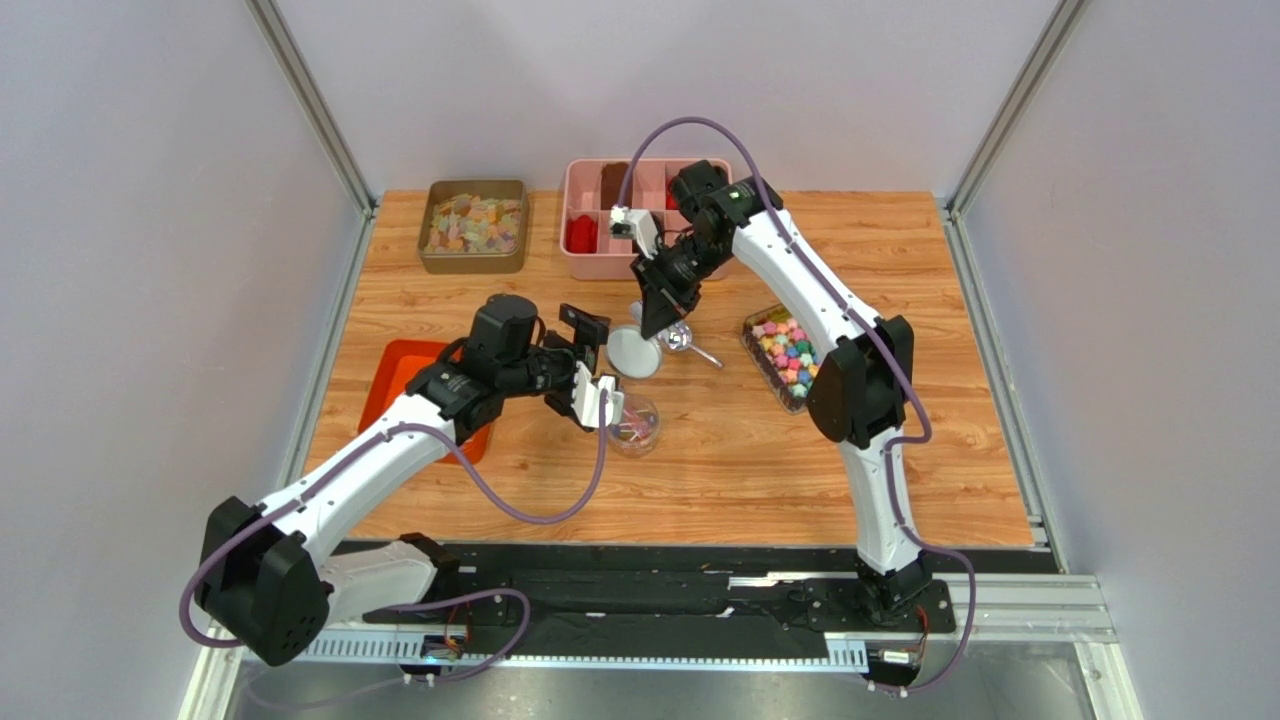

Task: Pack the candies
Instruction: Move the storage box to the center of the board.

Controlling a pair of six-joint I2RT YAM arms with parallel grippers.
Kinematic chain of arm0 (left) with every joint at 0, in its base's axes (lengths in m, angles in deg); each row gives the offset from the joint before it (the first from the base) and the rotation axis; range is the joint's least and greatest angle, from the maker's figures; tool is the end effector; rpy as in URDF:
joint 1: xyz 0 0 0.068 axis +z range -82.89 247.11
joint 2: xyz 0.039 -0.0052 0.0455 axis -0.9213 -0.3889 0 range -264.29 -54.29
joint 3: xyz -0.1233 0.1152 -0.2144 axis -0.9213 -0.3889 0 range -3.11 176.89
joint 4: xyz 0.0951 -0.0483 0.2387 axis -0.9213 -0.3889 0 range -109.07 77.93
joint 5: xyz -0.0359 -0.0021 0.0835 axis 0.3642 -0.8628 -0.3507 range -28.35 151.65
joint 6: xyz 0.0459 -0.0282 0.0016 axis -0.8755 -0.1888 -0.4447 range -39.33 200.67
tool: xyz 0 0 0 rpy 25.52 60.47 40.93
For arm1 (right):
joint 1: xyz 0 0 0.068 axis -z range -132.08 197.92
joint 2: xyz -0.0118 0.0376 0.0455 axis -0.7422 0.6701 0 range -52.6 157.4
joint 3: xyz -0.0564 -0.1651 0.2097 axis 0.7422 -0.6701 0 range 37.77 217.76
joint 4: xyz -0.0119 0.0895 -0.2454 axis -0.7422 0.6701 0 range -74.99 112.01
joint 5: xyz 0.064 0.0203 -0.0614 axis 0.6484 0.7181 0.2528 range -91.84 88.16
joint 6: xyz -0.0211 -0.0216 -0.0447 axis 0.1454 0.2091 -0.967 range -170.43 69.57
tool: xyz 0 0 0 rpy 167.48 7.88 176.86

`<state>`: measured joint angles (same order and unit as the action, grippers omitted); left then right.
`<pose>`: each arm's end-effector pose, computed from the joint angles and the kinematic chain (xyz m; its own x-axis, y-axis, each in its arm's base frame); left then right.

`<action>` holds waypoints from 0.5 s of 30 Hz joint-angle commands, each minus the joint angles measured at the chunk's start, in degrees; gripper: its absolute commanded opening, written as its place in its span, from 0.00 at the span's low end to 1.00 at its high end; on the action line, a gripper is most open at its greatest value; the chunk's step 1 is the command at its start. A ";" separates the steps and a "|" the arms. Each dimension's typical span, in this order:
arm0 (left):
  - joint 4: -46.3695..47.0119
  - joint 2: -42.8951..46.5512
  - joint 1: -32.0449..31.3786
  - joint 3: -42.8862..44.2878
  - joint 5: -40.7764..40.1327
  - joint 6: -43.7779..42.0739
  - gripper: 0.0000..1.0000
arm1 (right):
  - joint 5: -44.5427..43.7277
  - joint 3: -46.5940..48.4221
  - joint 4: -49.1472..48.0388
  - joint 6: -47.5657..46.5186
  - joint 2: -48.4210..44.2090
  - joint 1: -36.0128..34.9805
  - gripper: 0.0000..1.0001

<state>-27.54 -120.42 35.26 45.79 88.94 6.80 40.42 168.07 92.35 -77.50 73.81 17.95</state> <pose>0.2070 -0.1477 0.2826 0.6379 0.6087 -0.4718 0.6621 -0.1206 0.7396 0.3741 0.2435 0.3062 -0.4957 -0.6745 -0.5471 -0.8549 0.2677 0.4445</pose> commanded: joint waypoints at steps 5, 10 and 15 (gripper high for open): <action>2.54 -1.46 -2.68 -1.09 -1.97 -4.53 0.90 | 5.46 2.06 13.18 -3.07 1.47 -0.08 0.00; 2.19 -2.42 -3.74 -0.57 -2.77 -4.18 0.83 | 6.17 2.06 13.63 -3.78 2.70 -0.43 0.00; 2.02 -3.04 -5.14 -0.30 -3.73 -3.83 0.77 | 6.87 1.71 14.68 -5.53 3.84 -0.78 0.00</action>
<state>-26.35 -122.97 31.35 44.92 85.40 4.09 44.72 168.22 92.35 -80.34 76.93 17.79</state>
